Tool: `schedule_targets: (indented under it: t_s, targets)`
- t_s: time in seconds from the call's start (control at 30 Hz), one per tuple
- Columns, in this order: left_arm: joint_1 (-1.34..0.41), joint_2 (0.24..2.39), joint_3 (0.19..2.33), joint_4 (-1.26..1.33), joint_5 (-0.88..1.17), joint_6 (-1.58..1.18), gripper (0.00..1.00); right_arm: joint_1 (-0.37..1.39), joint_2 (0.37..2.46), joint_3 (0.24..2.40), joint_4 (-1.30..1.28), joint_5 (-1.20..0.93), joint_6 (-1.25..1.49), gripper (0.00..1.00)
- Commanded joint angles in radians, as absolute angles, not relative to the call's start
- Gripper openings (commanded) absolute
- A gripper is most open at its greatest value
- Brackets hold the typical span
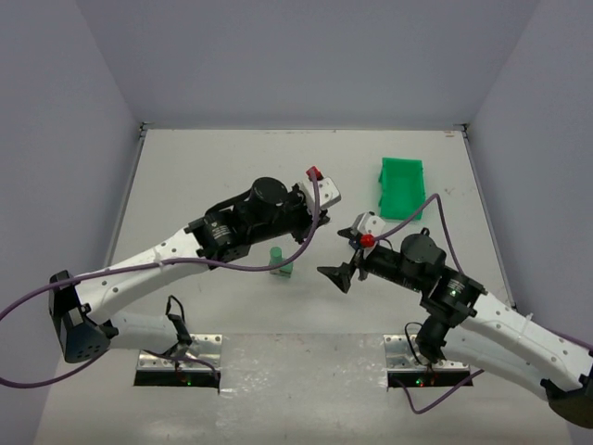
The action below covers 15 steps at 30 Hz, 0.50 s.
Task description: Build the wood block tower
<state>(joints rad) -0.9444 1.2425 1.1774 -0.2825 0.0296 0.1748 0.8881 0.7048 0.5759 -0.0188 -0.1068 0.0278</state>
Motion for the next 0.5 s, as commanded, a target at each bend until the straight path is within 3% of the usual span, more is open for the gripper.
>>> schedule_targets:
  t_s: [0.0, 0.17, 0.3, 0.47]
  targets:
    - [-0.9, 1.242, 1.251, -0.282, 0.144, 0.48, 0.0, 0.89, 0.574, 0.495, -0.141, -0.003, 0.162, 0.99]
    - [-0.772, 1.38, 1.517, -0.494, 0.305, 0.634, 0.0, 0.89, 0.414, 0.446, -0.16, 0.11, 0.203, 0.99]
    - [-0.751, 1.529, 1.703, -0.692, 0.34, 0.717, 0.0, 0.89, 0.405, 0.432, -0.142, 0.206, 0.193, 0.99]
    - [-0.752, 1.5, 1.652, -0.626, 0.478, 0.674, 0.0, 0.89, 0.525, 0.475, -0.157, 0.477, 0.22, 0.99]
